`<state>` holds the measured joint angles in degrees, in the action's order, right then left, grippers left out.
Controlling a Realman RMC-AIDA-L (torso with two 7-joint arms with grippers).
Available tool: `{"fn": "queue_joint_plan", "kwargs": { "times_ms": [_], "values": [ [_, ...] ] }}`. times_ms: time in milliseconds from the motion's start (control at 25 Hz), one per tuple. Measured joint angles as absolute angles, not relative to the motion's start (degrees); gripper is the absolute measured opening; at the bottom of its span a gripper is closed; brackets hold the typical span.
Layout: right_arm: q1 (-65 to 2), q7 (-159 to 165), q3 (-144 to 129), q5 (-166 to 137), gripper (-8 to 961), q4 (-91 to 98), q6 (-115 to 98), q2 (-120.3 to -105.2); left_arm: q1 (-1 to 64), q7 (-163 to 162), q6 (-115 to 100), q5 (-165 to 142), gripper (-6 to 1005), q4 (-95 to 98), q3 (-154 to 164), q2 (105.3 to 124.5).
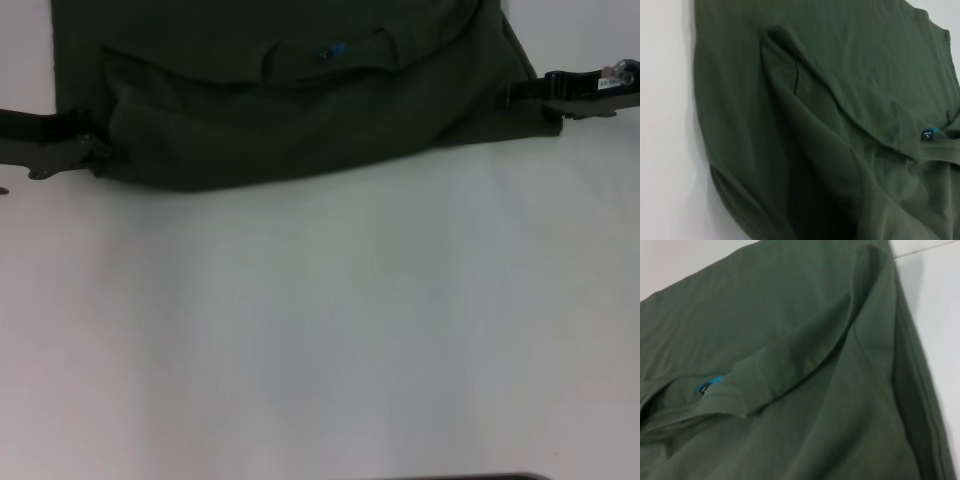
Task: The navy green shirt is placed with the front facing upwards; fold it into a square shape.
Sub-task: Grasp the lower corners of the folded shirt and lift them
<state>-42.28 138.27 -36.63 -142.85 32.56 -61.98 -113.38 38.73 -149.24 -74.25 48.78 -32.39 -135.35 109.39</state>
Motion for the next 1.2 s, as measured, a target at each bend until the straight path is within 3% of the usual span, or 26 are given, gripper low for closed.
{"fn": "queue_joint_plan", "kwargs": {
  "times_ms": [280,760,1200],
  "values": [
    [-42.23,138.48,-38.94,-142.87,914,32.73,-61.77,-113.62,38.54,-149.24,-74.18,48.91,7,-32.59,-135.35,109.43],
    [-41.74,138.28,-39.14,-142.86,915,33.25,-62.32,-112.79,38.49,-149.57,-74.09,48.76,10,-32.61,-135.35,109.58],
    [-42.23,137.89,-39.77,-142.58,914,32.78,-62.41,-113.88,38.49,-149.67,-73.76,48.78,13,-32.61,-135.3,109.6]
  ]
}}
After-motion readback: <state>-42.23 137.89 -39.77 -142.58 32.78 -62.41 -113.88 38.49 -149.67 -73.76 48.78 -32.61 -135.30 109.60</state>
